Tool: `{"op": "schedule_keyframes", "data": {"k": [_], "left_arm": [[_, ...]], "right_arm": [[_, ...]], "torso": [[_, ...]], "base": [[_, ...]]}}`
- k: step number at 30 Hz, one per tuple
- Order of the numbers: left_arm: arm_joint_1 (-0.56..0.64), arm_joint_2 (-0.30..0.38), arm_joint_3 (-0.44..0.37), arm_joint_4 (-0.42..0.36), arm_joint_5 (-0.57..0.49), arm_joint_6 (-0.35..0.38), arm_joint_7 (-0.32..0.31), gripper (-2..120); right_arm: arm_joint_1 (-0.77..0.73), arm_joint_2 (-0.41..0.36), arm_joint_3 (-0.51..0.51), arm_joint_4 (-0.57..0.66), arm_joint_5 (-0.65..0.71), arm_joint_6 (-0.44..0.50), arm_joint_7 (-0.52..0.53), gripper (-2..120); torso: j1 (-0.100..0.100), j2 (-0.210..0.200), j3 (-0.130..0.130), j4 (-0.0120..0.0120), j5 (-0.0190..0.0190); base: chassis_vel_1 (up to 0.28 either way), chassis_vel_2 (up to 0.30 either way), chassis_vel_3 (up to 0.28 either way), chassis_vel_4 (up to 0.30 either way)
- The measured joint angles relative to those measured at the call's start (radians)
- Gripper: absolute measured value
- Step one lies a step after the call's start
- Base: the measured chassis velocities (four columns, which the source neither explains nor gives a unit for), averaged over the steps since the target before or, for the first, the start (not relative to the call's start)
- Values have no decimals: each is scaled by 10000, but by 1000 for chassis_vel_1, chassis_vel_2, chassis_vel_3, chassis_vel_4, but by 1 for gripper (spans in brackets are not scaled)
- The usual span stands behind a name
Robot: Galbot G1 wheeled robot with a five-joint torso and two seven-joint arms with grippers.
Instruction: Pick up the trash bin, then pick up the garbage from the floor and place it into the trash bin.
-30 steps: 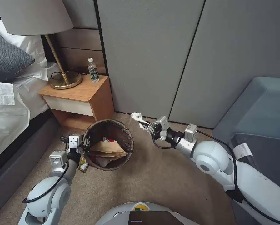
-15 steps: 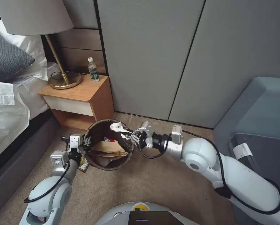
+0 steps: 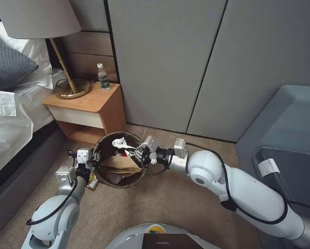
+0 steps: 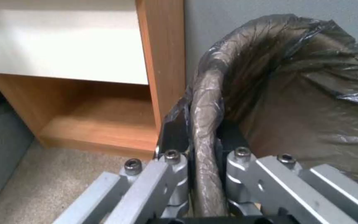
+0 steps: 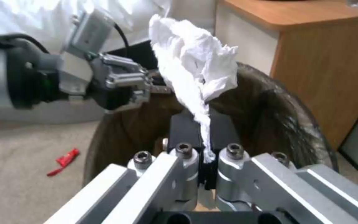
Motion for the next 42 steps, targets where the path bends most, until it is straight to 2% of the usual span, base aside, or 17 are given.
{"op": "schedule_keyframes", "data": {"k": [3, 6, 8, 10, 13, 15, 19, 20, 24, 26, 27, 30, 31, 34, 42], "left_arm": [[-6, -23, 19, -15, 36, 0, -2, 5], [-10, -35, 24, -17, 53, 1, -1, 5], [-12, -43, 28, -23, 62, 4, -2, 5], [-12, -46, 28, -24, 62, 4, -3, 5], [-17, -68, 48, -29, 70, 9, -6, 5], [-17, -73, 58, -29, 75, 10, -7, 5], [-14, -79, 78, -35, 89, 13, -9, 5], [-14, -79, 78, -35, 89, 13, -9, 5], [-9, -77, 79, -49, 91, 13, -10, 5], [-10, -76, 79, -50, 91, 13, -10, 5], [-8, -76, 79, -52, 90, 13, -9, 5], [-8, -73, 79, -54, 88, 13, -7, 5], [-9, -70, 79, -55, 86, 13, -4, 5], [-11, -66, 79, -54, 82, 13, 2, 5], [-15, -40, 80, -60, 51, 12, 3, 5]], "right_arm": [[33, 90, -139, -63, -111, -48, 158, -1], [59, 131, -181, -65, -149, -80, 212, 4], [86, 173, -228, -67, -191, -97, 287, 16], [91, 178, -233, -67, -195, -97, 296, 17], [110, 243, -293, -59, -225, -98, 403, 34], [120, 272, -315, -59, -227, -99, 435, 37], [220, 406, -441, -94, -259, -99, 580, 56], [220, 406, -441, -94, -259, -99, 580, 56], [345, 481, -520, -196, -294, -99, 622, 73], [365, 493, -531, -213, -296, -99, 627, 77], [396, 516, -548, -245, -299, -99, 645, 84], [421, 539, -571, -277, -300, -99, 659, 91], [427, 557, -584, -290, -301, -98, 668, 96], [431, 610, -610, -310, -303, -97, 751, 100], [430, 670, -546, -212, -277, -86, 850, 100]], "torso": [[0, 0, 0, 0, 0], [0, 0, 0, 0, 0], [0, 0, 0, 0, 0], [0, 0, 0, 1, 0], [0, 0, 0, 0, 0], [0, 0, 0, 0, 0], [0, 0, 0, 1, 0], [0, 0, 0, 1, 0], [0, 0, 0, 1, 0], [0, 0, 0, 1, 0], [0, 0, 0, 1, 0], [0, 0, 0, 1, 0], [0, 0, 0, 1, 0], [0, 0, 0, 1, 1], [0, 0, 0, 1, 1]], "base": [[0, 0, 0, 0], [0, 0, 0, 0], [0, 0, 0, 0], [0, 0, 0, 0], [0, 0, 0, 0], [0, 0, 0, 0], [0, 0, 0, 0], [0, 0, 0, 0], [0, 0, 0, 0], [0, 0, 0, 0], [0, 0, 0, 0], [0, 0, 0, 0], [0, 0, 0, 0], [0, 0, 0, 0], [0, 0, 0, 0]]}}
